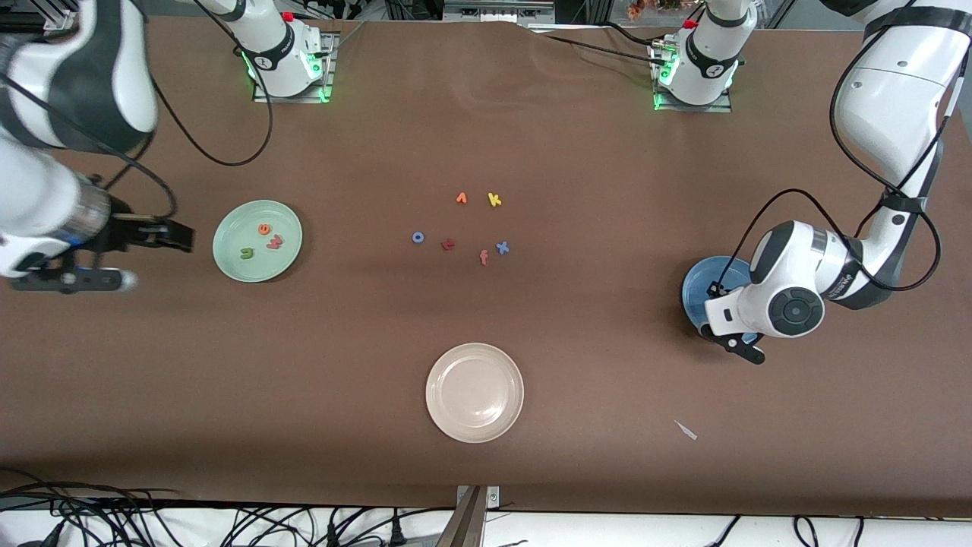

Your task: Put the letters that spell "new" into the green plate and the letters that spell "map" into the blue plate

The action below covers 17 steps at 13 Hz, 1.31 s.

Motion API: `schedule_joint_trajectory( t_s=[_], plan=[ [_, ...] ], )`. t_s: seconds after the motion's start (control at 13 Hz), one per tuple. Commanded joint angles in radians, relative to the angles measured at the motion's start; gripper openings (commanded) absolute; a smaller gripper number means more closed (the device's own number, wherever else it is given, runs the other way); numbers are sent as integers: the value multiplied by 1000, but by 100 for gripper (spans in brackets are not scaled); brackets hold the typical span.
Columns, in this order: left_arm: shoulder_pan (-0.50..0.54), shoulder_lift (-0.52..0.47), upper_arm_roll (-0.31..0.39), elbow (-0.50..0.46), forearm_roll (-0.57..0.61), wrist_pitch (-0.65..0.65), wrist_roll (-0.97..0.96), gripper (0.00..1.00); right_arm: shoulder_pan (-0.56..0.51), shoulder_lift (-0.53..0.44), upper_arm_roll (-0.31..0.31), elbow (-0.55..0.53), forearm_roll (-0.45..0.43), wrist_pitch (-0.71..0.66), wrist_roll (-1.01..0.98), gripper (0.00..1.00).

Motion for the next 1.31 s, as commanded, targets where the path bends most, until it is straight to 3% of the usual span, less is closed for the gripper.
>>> schedule_joint_trajectory(
  t_s=[0.0, 0.15, 0.38, 0.54, 0.92, 1.08, 1.23],
  plan=[
    [-2, -7, -4, 102, -41, -108, 34, 100, -210, -102, 227, 22, -47, -50, -15, 100],
    [-13, -26, -10, 160, -43, -212, 32, 100, -348, -221, 355, -128, -27, -44, 5, 100],
    [-2, -82, -10, 172, -101, -270, -16, 100, -447, -344, 477, -286, -30, 46, 9, 100],
    [1, -139, -7, 172, -124, -318, -142, 100, -451, -398, 477, -340, -28, 88, 8, 100],
    [22, -294, -1, 170, -145, -432, -175, 100, -451, -390, 465, -327, -41, 50, 6, 100],
    [-34, -390, 92, 133, -185, -408, -217, 100, -451, -393, 470, -325, -42, 31, 6, 100],
    [-88, -510, 219, 41, -339, -328, -221, 100, -451, -392, 467, -324, -41, 21, 9, 100]
  ],
)
